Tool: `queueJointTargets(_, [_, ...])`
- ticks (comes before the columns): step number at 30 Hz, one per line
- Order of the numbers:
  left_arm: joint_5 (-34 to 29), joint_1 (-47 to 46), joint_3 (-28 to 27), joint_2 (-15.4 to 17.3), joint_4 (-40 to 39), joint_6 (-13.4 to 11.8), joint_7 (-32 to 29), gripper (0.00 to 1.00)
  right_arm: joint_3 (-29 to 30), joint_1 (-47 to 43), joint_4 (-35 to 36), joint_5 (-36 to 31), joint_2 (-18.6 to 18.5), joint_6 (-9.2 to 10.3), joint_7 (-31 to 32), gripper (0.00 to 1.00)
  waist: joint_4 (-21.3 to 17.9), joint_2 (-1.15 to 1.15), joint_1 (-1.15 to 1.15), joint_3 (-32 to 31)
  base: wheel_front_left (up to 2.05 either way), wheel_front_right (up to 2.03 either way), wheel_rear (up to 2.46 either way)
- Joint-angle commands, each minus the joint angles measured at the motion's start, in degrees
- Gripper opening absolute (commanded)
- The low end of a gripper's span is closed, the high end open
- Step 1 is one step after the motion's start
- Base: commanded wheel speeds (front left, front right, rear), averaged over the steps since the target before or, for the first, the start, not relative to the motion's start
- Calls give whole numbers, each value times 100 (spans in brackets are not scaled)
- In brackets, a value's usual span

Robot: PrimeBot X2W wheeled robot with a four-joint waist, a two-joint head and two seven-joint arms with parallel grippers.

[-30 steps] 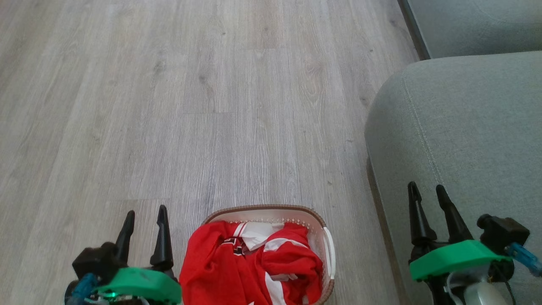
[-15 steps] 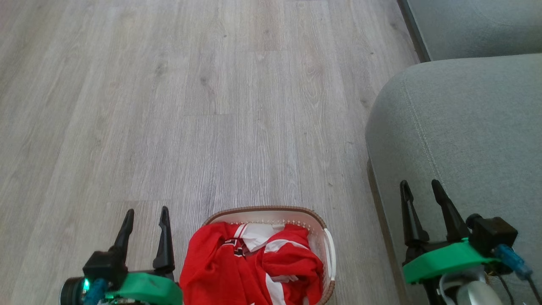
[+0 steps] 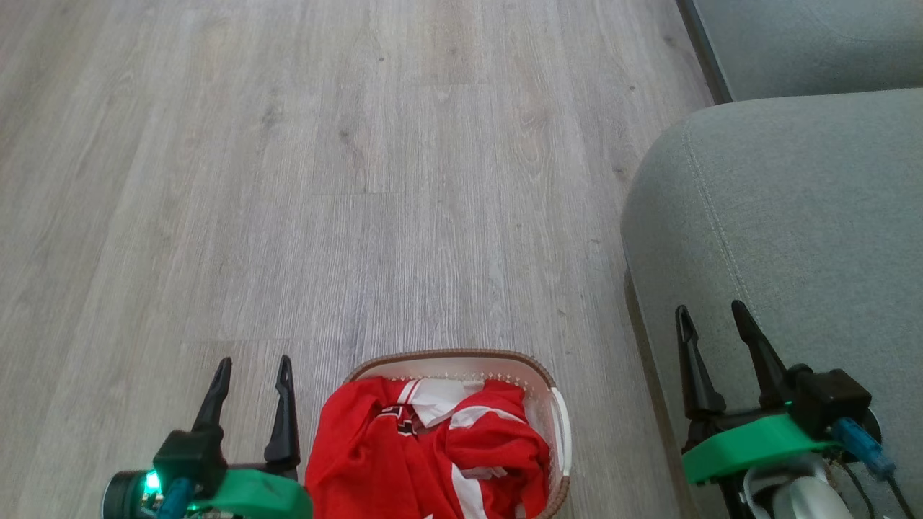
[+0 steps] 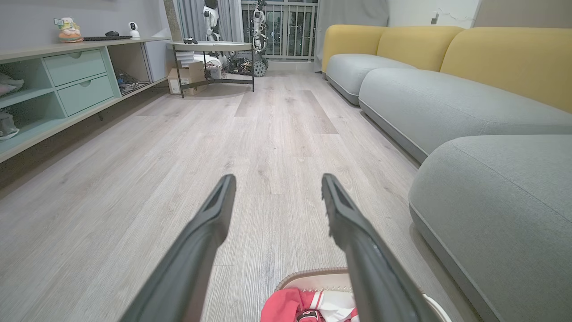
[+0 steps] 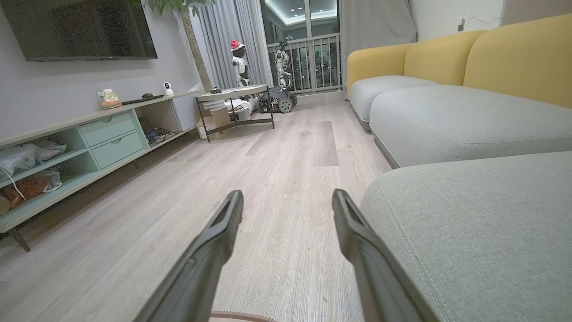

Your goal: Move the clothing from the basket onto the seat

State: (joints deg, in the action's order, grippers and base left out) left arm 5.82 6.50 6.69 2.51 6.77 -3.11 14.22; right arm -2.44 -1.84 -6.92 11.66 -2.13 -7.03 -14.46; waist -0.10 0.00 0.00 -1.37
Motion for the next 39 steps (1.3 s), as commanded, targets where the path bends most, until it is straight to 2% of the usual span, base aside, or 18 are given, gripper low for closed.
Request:
queueJointTargets(1, [16,-150,-186,39,-148,-22,78,100,-133,131,188,-28,-75,-46,-54,100,3,0,0,3,0,0,0])
queueJointTargets(18, [72,-169,-149,37,-143,-63,78,100,-116,150,183,-25,-75,-46,-54,100,7,0,0,47,0,0,0])
queueJointTargets(28, [-53,-281,5,37,-17,73,78,100,-61,198,213,-38,-75,-46,-54,100,12,0,0,212,0,0,0])
queueJointTargets(39, [-389,-1099,273,53,564,344,78,100,143,828,471,-98,-75,-46,-54,100,-186,0,0,1453,0,0,0])
